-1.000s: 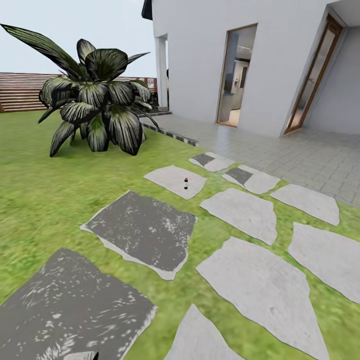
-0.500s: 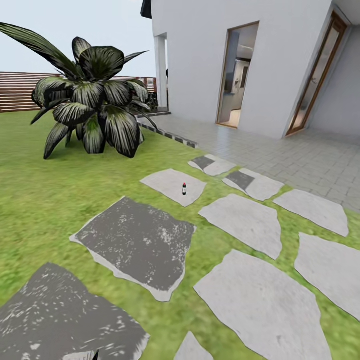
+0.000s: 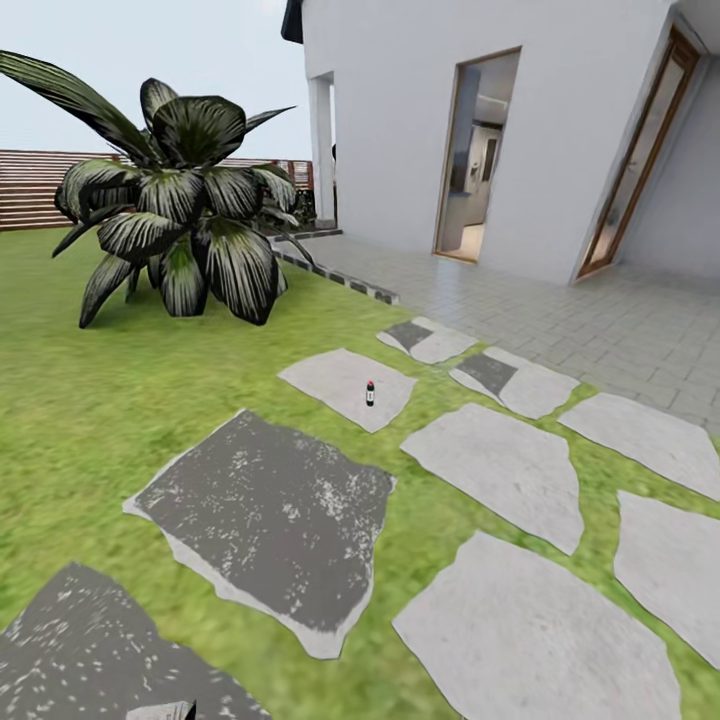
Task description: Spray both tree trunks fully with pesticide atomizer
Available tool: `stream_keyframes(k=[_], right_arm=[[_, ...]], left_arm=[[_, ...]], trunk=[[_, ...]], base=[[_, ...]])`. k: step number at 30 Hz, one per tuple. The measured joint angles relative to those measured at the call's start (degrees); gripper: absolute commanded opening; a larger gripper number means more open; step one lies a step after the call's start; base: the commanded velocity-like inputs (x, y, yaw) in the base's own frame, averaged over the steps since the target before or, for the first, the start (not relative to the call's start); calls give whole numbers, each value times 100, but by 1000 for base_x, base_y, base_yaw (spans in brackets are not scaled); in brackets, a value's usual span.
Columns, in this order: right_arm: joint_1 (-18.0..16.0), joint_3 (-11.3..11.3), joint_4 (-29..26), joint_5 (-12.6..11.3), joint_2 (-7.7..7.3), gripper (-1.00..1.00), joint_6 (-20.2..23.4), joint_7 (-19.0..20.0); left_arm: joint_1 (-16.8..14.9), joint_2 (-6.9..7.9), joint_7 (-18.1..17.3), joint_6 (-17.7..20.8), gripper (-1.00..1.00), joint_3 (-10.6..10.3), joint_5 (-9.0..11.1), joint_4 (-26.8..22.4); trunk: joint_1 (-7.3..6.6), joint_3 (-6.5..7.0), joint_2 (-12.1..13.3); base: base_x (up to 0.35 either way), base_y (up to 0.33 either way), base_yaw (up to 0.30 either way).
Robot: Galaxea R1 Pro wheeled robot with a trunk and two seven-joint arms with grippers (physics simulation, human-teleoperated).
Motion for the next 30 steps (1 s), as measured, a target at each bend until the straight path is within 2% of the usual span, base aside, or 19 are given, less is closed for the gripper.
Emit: stream_keyframes(k=[9,30], right_arm=[[1,0,-2,-1,-1,100,0,0],[1,-2,7,-1,-1,100,1,0]], left_arm=[[-1,0,0,-6,100,-1,0,1],[-1,8,0,-7,100,-1,0,1]], trunk=[[-1,0,-1],[-1,0,-1]], base=[[340,94,-74],[336,136,-256]])
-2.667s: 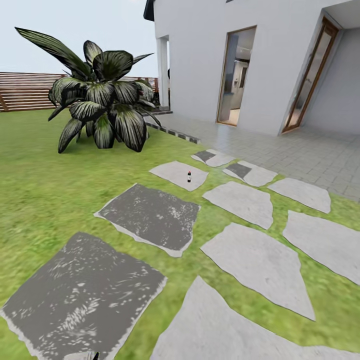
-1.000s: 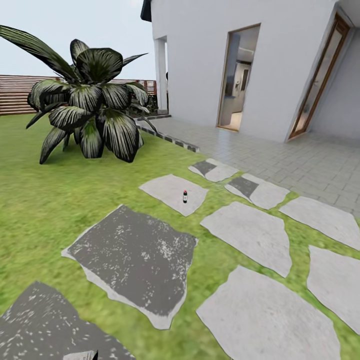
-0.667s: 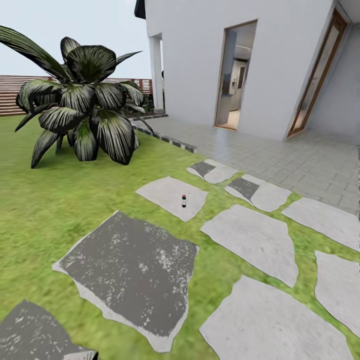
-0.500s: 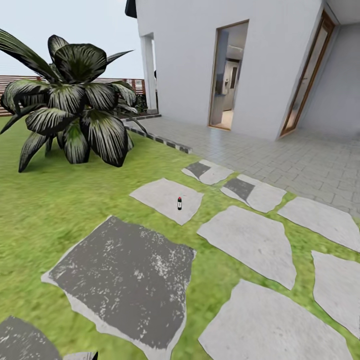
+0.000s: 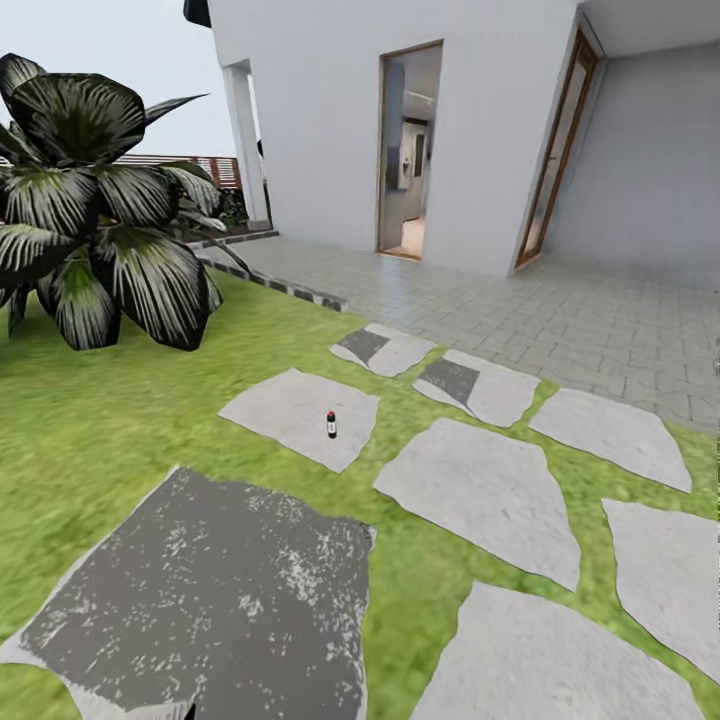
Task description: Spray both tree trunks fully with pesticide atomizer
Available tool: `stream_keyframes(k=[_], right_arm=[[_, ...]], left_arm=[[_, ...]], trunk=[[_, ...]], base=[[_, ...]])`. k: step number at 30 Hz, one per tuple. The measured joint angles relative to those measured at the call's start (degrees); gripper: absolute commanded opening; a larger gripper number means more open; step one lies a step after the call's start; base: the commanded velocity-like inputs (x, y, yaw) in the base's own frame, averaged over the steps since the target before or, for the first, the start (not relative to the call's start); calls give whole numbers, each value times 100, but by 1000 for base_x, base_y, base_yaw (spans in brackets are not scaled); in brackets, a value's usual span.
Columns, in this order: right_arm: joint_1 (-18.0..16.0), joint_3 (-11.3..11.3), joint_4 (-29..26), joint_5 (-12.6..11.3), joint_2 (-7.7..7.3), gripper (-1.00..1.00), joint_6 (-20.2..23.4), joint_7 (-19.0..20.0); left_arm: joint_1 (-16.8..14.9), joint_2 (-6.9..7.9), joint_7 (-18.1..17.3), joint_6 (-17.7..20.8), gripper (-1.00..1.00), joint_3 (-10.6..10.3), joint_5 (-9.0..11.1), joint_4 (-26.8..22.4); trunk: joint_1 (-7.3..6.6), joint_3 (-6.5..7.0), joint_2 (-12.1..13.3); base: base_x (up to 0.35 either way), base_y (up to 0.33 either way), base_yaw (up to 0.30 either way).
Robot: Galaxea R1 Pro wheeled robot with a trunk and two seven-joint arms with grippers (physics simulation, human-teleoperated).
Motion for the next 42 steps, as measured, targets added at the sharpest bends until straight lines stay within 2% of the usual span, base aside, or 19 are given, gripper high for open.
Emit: stream_keyframes(k=[17,42], right_arm=[[0,-1,1,0,0,100,0,0],[-2,-5,-14,0,1,100,-1,0]], left_arm=[[0,-6,0,5,100,0,0,-1],[2,-4,0,1,100,1,0,-2]], trunk=[[1,0,0],[1,0,0]], base=[[301,213,-252],[257,249,-7]])
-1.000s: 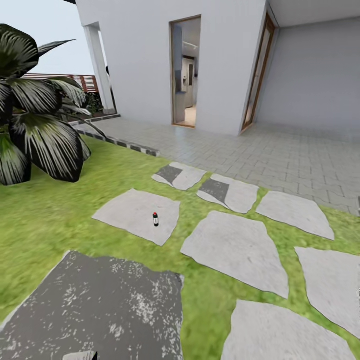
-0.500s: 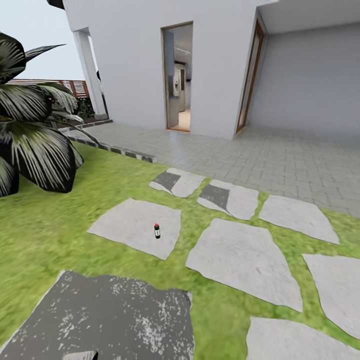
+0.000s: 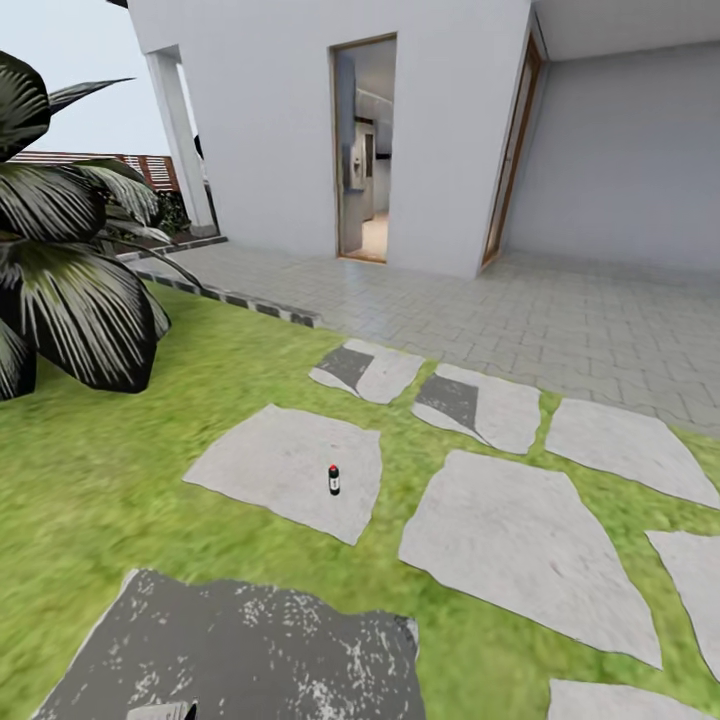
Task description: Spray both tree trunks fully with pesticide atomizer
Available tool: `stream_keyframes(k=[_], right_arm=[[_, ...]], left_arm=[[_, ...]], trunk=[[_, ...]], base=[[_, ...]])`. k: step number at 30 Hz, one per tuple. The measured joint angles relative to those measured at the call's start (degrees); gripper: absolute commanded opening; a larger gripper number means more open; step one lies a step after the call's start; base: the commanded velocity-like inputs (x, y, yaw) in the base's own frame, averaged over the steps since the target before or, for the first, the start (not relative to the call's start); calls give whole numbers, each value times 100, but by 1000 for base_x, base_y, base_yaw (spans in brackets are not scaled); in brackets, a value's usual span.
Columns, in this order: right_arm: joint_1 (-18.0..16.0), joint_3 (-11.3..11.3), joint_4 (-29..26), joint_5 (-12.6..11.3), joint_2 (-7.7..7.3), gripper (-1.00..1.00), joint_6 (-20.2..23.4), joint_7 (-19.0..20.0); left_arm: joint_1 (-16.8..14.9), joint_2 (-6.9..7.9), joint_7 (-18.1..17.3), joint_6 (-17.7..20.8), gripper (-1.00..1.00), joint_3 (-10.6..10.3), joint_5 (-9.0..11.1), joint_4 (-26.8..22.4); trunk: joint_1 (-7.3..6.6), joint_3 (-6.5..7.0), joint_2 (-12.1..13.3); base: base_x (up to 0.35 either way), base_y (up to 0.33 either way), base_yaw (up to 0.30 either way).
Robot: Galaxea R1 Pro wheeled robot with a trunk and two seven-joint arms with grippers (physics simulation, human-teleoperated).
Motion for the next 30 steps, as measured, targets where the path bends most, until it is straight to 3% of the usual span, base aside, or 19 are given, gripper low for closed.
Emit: stream_keyframes(k=[30], right_arm=[[2,-1,5,0,-1,100,1,0]], left_arm=[[-2,-5,0,-6,100,-8,0,2]], trunk=[[0,0,0]], base=[[248,251,-268]])
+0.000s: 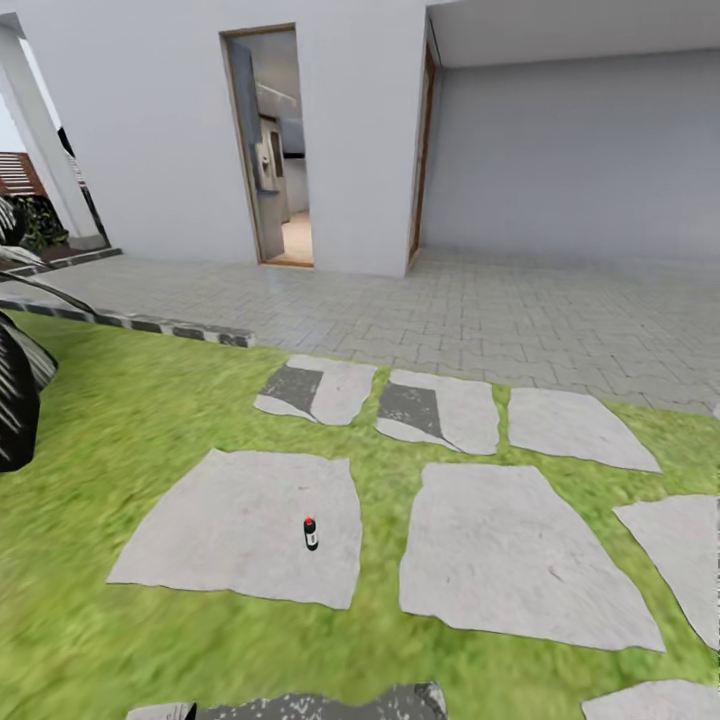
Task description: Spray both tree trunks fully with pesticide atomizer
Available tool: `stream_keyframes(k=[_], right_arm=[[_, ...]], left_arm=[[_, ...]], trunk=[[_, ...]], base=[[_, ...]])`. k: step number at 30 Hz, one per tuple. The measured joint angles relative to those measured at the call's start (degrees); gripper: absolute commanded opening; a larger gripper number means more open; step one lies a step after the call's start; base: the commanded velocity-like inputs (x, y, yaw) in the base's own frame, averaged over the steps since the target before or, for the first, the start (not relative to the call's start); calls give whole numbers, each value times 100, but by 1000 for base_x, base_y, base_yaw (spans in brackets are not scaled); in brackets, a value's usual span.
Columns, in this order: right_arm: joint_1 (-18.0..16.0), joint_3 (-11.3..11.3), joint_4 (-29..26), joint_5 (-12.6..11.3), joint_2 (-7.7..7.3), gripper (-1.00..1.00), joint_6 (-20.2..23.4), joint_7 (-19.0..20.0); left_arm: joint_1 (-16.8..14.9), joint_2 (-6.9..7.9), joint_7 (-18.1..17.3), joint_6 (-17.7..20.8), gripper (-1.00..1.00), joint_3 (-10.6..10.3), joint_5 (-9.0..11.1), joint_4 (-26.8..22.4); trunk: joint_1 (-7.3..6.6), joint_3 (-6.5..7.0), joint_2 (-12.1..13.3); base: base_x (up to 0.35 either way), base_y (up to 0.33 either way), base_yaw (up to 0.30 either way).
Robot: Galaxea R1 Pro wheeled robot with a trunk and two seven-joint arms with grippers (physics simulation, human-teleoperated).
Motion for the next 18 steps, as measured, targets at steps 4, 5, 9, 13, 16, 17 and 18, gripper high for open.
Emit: stream_keyframes(k=[4,5,9,13,16,17,18], right_arm=[[0,0,0,0,0,100,0,0],[0,0,0,0,0,100,0,0],[0,0,1,0,0,100,0,0],[0,0,0,0,0,100,0,0],[0,0,-5,0,0,100,0,0],[0,0,-6,0,0,100,0,0],[0,0,-7,0,0,100,0,0]], left_arm=[[0,0,-1,-3,100,1,0,0],[0,0,-1,-3,100,1,0,0],[0,0,-3,-4,100,-2,0,0],[0,0,-8,-4,100,-1,0,0],[0,-3,-8,-4,100,-2,0,0],[0,-5,-8,-4,100,-2,0,0],[0,-5,-8,-4,100,-2,0,0]], trunk=[[0,0,0],[0,0,0],[1,0,0],[2,0,0],[2,0,0],[2,0,0],[2,0,0]], base=[[212,281,-288],[189,290,-288],[160,296,-288],[32,304,-288],[7,304,-288],[2,259,-288],[2,219,-288]])
